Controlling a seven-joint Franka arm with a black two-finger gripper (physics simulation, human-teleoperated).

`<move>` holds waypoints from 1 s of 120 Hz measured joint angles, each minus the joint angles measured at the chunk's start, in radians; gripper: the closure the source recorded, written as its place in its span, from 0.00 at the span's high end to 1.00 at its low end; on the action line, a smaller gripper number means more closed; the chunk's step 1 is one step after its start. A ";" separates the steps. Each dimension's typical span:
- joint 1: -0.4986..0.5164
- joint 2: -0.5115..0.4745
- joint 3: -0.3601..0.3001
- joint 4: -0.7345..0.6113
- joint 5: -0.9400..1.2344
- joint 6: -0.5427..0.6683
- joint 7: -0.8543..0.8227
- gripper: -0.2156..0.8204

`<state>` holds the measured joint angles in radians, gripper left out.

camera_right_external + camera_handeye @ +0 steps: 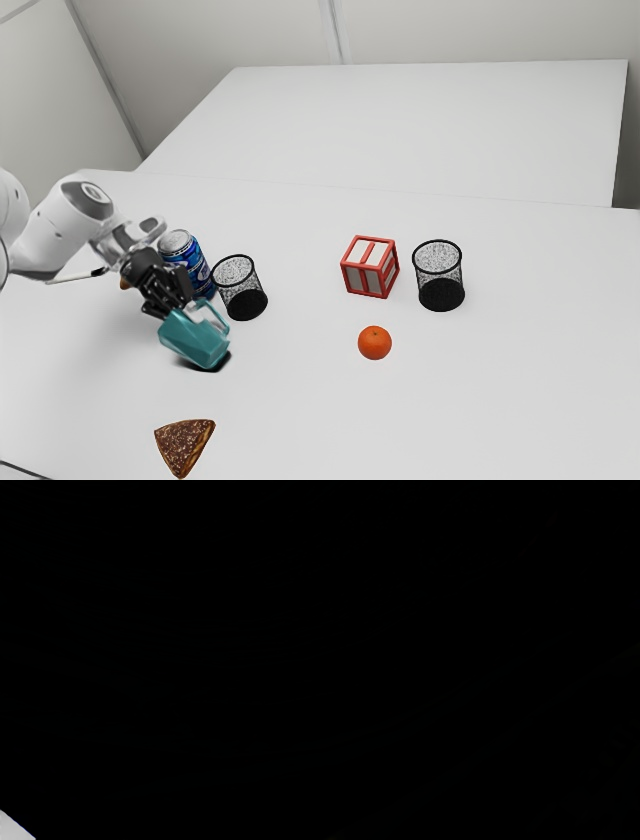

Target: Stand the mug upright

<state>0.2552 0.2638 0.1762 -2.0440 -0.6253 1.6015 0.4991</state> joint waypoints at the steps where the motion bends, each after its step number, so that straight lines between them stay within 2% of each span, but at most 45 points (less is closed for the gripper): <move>1: -0.001 -0.001 0.000 0.000 0.000 0.000 0.000 0.12; 20: -0.034 -0.033 -0.001 -0.007 0.000 0.001 -0.003 0.06; 40: -0.072 -0.066 -0.002 -0.014 0.016 0.004 -0.015 0.05; 56: -0.141 -0.140 -0.008 -0.049 0.067 0.030 -0.037 0.04; 71: -0.236 -0.185 -0.038 -0.052 0.165 0.083 -0.073 0.03; 96: -0.337 -0.187 -0.126 -0.014 0.402 0.205 -0.161 0.03; 120: -0.352 -0.190 -0.140 -0.006 0.502 0.302 -0.254 0.03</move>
<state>-0.0972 0.0743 0.0357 -2.0498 -0.1232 1.9030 0.2451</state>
